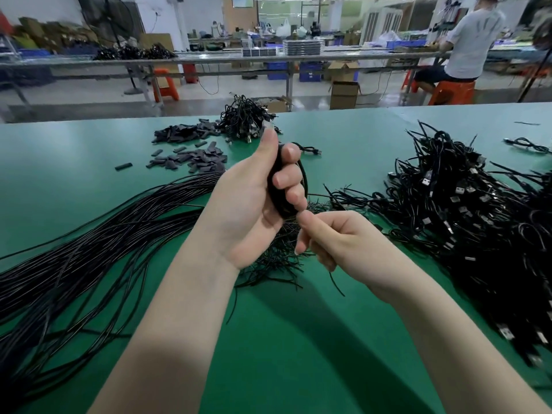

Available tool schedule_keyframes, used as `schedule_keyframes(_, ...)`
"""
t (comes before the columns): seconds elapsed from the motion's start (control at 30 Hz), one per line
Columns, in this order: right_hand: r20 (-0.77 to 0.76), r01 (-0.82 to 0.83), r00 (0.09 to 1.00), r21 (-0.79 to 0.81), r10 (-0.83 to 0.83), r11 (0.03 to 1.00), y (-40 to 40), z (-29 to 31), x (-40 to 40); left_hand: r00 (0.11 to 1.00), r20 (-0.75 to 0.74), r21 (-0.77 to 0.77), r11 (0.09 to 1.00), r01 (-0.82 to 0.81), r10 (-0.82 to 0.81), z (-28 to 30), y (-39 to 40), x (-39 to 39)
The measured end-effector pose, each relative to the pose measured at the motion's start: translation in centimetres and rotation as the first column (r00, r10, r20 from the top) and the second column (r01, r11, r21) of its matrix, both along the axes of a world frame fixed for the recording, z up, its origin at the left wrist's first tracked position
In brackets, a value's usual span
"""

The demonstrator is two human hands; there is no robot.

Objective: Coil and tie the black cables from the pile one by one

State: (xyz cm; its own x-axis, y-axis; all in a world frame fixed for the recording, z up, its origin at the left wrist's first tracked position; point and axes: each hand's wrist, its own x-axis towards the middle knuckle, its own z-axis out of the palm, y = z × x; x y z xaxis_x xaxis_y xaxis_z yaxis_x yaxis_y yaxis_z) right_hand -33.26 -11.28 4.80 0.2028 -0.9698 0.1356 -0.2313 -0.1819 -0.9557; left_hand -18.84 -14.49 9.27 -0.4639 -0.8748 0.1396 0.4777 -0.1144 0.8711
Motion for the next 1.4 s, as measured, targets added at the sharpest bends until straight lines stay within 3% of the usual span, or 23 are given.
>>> schedule_keyframes(0.27,-0.037,0.021,0.999,-0.015,-0.021,1.0,-0.2,-0.1,0.1,1.0,0.008,-0.044,0.999,-0.029,0.029,-0.5,-0.2,-0.4)
schedule_keyframes(0.43,0.167,0.003,0.986,-0.088,0.012,0.996,-0.2,-0.2,0.3,0.992,0.12,-0.083,0.995,0.059,-0.049,-1.2,-0.1,-1.1)
schedule_keyframes(0.63,0.217,-0.009,0.976,-0.041,0.018,0.999,-0.2,-0.2,0.0,0.973,0.207,-0.024,0.994,0.11,-0.103,-1.9,0.0,-1.6)
schedule_keyframes(0.77,0.04,-0.045,0.998,-0.024,0.046,0.999,-0.4,-0.4,-0.9,0.964,0.252,-0.009,0.996,0.093,-0.088,-2.2,0.3,-2.1)
schedule_keyframes(0.83,-0.1,-0.013,0.995,-0.062,0.007,0.998,-0.4,-0.4,-0.9,0.932,0.363,-0.065,0.998,0.023,0.002,-2.0,0.3,-1.6)
schedule_keyframes(0.87,-0.197,0.029,0.979,-0.096,-0.048,0.995,-0.5,-0.6,-1.0,0.875,0.472,-0.134,0.99,-0.05,0.108,-1.9,0.3,-1.3)
schedule_keyframes(0.9,-0.285,0.078,0.952,-0.13,-0.113,0.988,-0.7,-0.9,-1.1,0.759,0.6,-0.253,0.96,-0.119,0.252,-1.9,0.3,-1.0)
schedule_keyframes(0.93,-0.332,0.13,0.928,-0.142,-0.171,0.981,-1.0,-1.1,-1.3,0.59,0.694,-0.4,0.902,-0.161,0.413,-2.2,0.2,-0.6)
schedule_keyframes(1.0,-0.267,0.202,0.941,-0.042,-0.206,0.978,-1.6,-1.7,-2.0,0.252,0.686,-0.666,0.728,-0.162,0.683,-2.9,0.2,0.0)
schedule_keyframes(1.03,-0.174,0.191,0.969,0.074,-0.176,0.979,-1.7,-1.9,-2.5,0.161,0.626,-0.758,0.644,-0.102,0.763,-3.2,0.2,0.2)
schedule_keyframes(1.1,-0.021,0.059,0.998,0.323,-0.055,0.945,-1.7,-2.5,-3.2,0.099,0.516,-0.849,0.494,0.185,0.851,-4.7,0.0,0.1)
schedule_keyframes(1.13,-0.014,-0.016,1.0,0.411,0.024,0.911,-1.6,-2.9,-3.4,0.072,0.483,-0.826,0.426,0.369,0.873,-5.5,-0.1,-0.1)
schedule_keyframes(1.2,-0.151,-0.109,0.965,0.506,0.212,0.856,-1.2,-3.6,-3.6,0.078,0.462,-0.709,0.315,0.631,0.884,-6.7,0.0,-0.5)
schedule_keyframes(1.3,-0.349,-0.149,0.843,0.579,0.41,0.801,-1.0,-3.8,-3.8,0.144,0.543,-0.633,0.29,0.718,0.827,-8.0,0.2,-0.4)
schedule_keyframes(1.4,-0.275,-0.195,0.839,0.654,0.47,0.731,-1.0,-3.8,-4.3,0.15,0.484,-0.627,0.221,0.747,0.862,-8.8,0.9,0.2)
